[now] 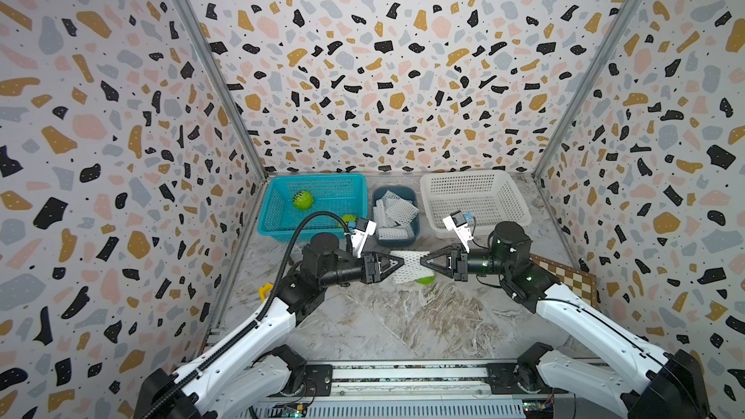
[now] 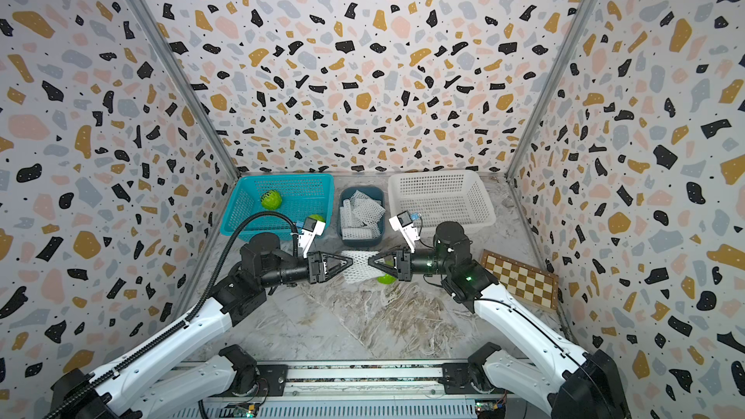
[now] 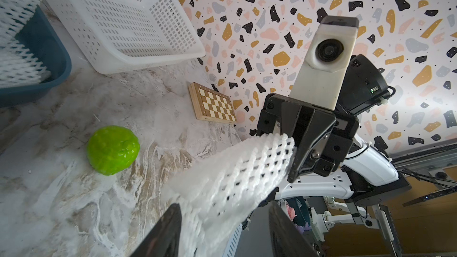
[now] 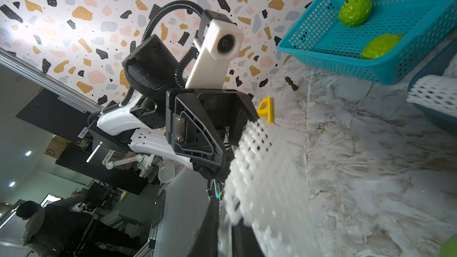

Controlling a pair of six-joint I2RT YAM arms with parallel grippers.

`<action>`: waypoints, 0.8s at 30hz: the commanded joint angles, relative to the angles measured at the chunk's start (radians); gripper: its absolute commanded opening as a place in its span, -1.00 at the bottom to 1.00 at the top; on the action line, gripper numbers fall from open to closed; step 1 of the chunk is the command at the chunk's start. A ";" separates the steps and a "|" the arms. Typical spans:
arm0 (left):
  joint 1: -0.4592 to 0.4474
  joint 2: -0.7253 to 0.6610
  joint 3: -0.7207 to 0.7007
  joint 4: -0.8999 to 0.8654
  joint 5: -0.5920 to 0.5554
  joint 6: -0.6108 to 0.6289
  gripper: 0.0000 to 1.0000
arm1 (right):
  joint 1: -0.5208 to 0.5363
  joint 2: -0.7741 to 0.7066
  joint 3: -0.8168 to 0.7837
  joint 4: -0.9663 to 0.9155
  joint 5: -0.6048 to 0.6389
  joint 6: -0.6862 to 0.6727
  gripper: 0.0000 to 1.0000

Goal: Sleeve custard apples in foam nets
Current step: Open the foam net.

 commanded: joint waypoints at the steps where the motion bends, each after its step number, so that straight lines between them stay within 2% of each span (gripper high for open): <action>1: -0.005 0.000 0.021 0.074 0.019 -0.002 0.10 | -0.004 -0.022 0.011 0.034 -0.033 0.015 -0.74; 9: -0.014 -0.011 0.005 0.097 0.045 -0.027 -0.14 | -0.048 -0.028 -0.013 0.067 0.019 0.052 -0.74; 16: -0.027 -0.005 -0.015 0.109 0.055 -0.035 -0.23 | -0.076 -0.027 -0.012 0.092 0.016 0.076 -0.74; 24: -0.042 0.047 0.007 0.155 0.057 -0.041 0.13 | -0.077 -0.017 -0.011 0.135 -0.027 0.112 -0.74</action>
